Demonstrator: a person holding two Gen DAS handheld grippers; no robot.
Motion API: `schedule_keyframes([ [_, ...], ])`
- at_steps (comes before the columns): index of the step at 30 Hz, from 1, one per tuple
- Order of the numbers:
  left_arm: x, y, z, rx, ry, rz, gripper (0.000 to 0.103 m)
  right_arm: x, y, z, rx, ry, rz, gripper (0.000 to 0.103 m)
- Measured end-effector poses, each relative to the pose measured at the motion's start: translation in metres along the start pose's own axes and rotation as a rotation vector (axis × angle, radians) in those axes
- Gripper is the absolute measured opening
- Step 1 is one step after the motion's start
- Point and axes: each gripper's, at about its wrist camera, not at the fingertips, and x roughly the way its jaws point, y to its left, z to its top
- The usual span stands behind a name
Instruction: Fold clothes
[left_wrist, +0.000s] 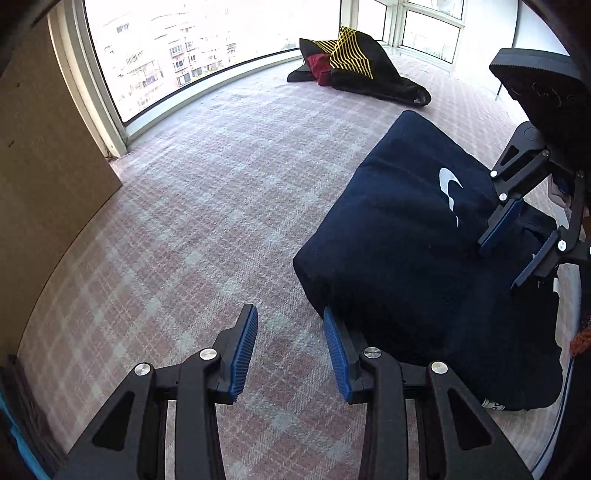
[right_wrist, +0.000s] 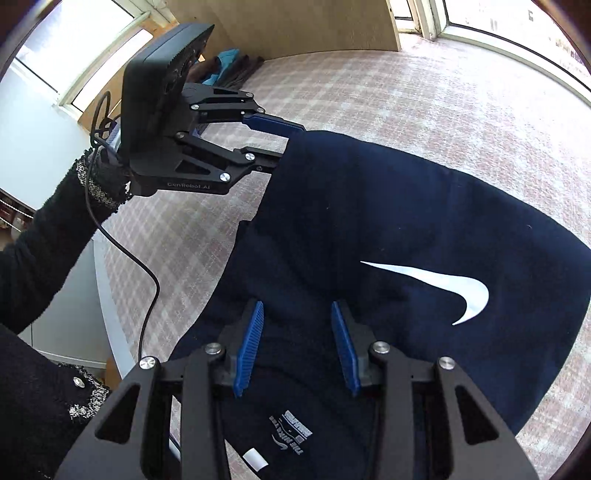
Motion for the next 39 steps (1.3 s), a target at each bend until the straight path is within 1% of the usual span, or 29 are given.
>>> schedule_keyframes([
  [3,0.000,0.000,0.006,0.017,-0.024,-0.085,0.034,-0.004,0.019,0.004,-0.019,-0.018,0.017,0.038],
  [5,-0.001,-0.003,0.010,0.050,-0.030,-0.088,0.035,-0.001,0.034,0.014,-0.062,-0.032,-0.014,0.038],
  [7,0.002,-0.001,0.013,0.057,-0.020,-0.090,0.037,0.004,0.047,0.024,-0.096,-0.038,-0.059,0.038],
  [10,0.009,0.007,0.015,0.051,-0.011,-0.064,0.039,0.022,0.045,0.032,-0.061,0.003,-0.062,0.038],
  [12,0.010,0.012,0.013,0.047,-0.007,-0.045,0.041,0.035,0.039,0.024,-0.046,0.060,-0.106,0.038],
  [13,0.010,0.015,0.012,0.045,-0.005,-0.036,0.041,0.038,0.033,0.019,-0.041,0.070,-0.102,0.038],
  [14,0.010,0.018,0.011,0.042,-0.004,-0.023,0.041,0.034,0.028,0.013,-0.036,0.049,-0.089,0.036],
  [16,0.008,0.031,0.003,0.014,0.006,0.046,0.037,0.029,0.022,0.007,-0.004,0.048,-0.076,0.033],
  [17,0.006,0.039,-0.001,-0.018,0.014,0.050,0.035,0.027,0.020,0.005,0.010,0.055,-0.076,0.031],
  [18,0.004,0.047,-0.005,-0.047,0.020,0.049,0.035,0.025,0.019,0.004,0.024,0.062,-0.076,0.031],
  [19,0.000,0.047,-0.009,-0.058,0.015,0.020,0.035,0.023,0.020,0.004,0.036,0.068,-0.087,0.031],
  [22,-0.010,0.034,-0.016,-0.025,0.002,-0.018,0.035,0.009,0.031,0.019,0.035,0.005,-0.137,0.037],
  [23,-0.011,0.029,-0.018,-0.014,0.005,-0.025,0.035,0.007,0.036,0.027,0.027,-0.021,-0.152,0.042],
  [26,-0.012,0.028,-0.020,-0.023,0.000,-0.032,0.035,0.012,0.044,0.052,0.012,-0.056,-0.187,0.044],
  [27,-0.013,0.030,-0.022,-0.034,-0.003,-0.030,0.035,0.018,0.044,0.059,0.011,-0.047,-0.221,0.044],
  [28,-0.016,0.032,-0.024,-0.045,-0.005,-0.034,0.035,0.026,0.042,0.066,0.012,-0.024,-0.275,0.044],
  [29,-0.017,0.032,-0.024,-0.046,-0.010,-0.038,0.035,0.034,0.041,0.069,0.012,0.001,-0.309,0.044],
  [30,-0.019,0.032,-0.025,-0.046,-0.014,-0.041,0.035,0.042,0.040,0.071,0.010,0.026,-0.337,0.044],
  [32,-0.020,0.031,-0.027,-0.039,-0.016,-0.049,0.035,0.041,0.033,0.076,0.004,0.058,-0.369,0.044],
  [34,-0.019,0.031,-0.029,-0.038,-0.015,-0.056,0.035,0.041,0.036,0.074,-0.046,0.065,-0.395,0.041],
  [35,-0.018,0.030,-0.030,-0.040,-0.014,-0.065,0.035,0.039,0.036,0.072,-0.069,0.066,-0.408,0.031],
  [36,-0.017,0.029,-0.030,-0.039,-0.015,-0.073,0.035,0.036,0.036,0.069,-0.091,0.065,-0.422,0.019],
  [37,-0.016,0.027,-0.030,-0.035,-0.015,-0.083,0.035,0.030,0.032,0.067,-0.080,0.057,-0.407,0.016],
  [39,-0.014,0.021,-0.029,-0.018,-0.015,-0.096,0.036,0.019,0.019,0.064,-0.019,0.057,-0.348,0.015],
])
